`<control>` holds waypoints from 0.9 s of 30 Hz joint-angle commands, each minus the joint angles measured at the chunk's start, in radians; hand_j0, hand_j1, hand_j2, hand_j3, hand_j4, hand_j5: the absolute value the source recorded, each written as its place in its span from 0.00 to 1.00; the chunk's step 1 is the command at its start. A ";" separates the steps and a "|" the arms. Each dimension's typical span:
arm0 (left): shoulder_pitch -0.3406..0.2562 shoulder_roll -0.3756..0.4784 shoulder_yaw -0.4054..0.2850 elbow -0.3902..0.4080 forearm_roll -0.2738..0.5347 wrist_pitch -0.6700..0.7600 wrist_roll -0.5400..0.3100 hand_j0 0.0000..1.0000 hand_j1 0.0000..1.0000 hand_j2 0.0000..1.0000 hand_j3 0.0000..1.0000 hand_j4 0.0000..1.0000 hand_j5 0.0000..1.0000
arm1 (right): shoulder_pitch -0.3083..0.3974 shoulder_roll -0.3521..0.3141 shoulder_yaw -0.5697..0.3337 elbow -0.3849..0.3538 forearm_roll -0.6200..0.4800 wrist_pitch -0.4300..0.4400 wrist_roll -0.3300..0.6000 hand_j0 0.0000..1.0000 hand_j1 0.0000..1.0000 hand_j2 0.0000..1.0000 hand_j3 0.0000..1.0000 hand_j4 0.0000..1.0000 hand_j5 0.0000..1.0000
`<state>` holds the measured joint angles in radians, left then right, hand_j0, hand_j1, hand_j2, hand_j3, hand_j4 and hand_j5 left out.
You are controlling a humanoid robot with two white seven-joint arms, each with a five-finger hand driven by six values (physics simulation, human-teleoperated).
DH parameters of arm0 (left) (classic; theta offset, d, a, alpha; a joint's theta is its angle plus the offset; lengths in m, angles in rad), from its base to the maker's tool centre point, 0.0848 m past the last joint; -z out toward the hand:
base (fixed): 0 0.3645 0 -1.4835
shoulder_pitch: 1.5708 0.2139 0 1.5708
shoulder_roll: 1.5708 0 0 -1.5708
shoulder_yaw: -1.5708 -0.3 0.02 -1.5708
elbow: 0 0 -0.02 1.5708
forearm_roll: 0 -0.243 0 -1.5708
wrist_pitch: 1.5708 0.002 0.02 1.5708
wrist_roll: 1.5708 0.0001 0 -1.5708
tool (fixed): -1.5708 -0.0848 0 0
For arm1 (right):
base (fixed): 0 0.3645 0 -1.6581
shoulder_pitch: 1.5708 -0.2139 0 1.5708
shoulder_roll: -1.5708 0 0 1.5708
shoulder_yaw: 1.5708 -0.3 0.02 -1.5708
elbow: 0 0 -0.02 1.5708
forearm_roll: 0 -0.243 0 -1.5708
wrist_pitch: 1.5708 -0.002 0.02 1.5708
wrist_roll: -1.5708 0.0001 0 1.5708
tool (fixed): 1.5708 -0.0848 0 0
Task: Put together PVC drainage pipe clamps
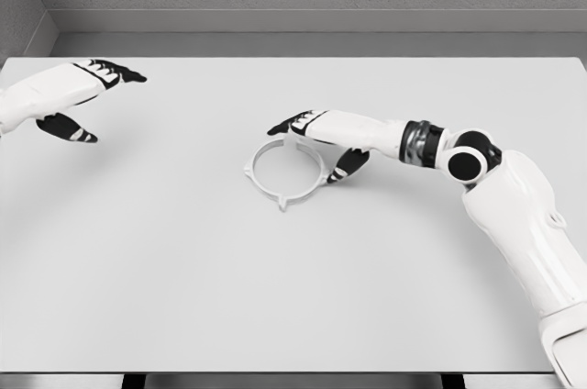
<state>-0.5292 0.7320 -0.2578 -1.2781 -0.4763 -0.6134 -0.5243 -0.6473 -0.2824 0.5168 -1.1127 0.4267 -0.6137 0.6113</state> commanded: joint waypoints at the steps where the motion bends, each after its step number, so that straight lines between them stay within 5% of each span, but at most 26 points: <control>1: 0.000 0.029 0.002 -0.015 0.001 0.003 0.004 1.00 1.00 1.00 1.00 1.00 1.00 | 0.000 0.003 -0.001 0.001 -0.008 0.003 0.000 1.00 1.00 1.00 1.00 1.00 1.00; 27: -0.011 0.035 -0.015 -0.032 0.056 0.003 0.014 1.00 1.00 1.00 1.00 1.00 1.00 | 0.002 -0.001 0.023 -0.009 -0.008 0.003 0.000 1.00 1.00 1.00 1.00 1.00 1.00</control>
<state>-0.5415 0.7652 -0.2725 -1.3095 -0.4274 -0.6133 -0.5114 -0.6473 -0.2838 0.5402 -1.1196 0.4263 -0.6135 0.6113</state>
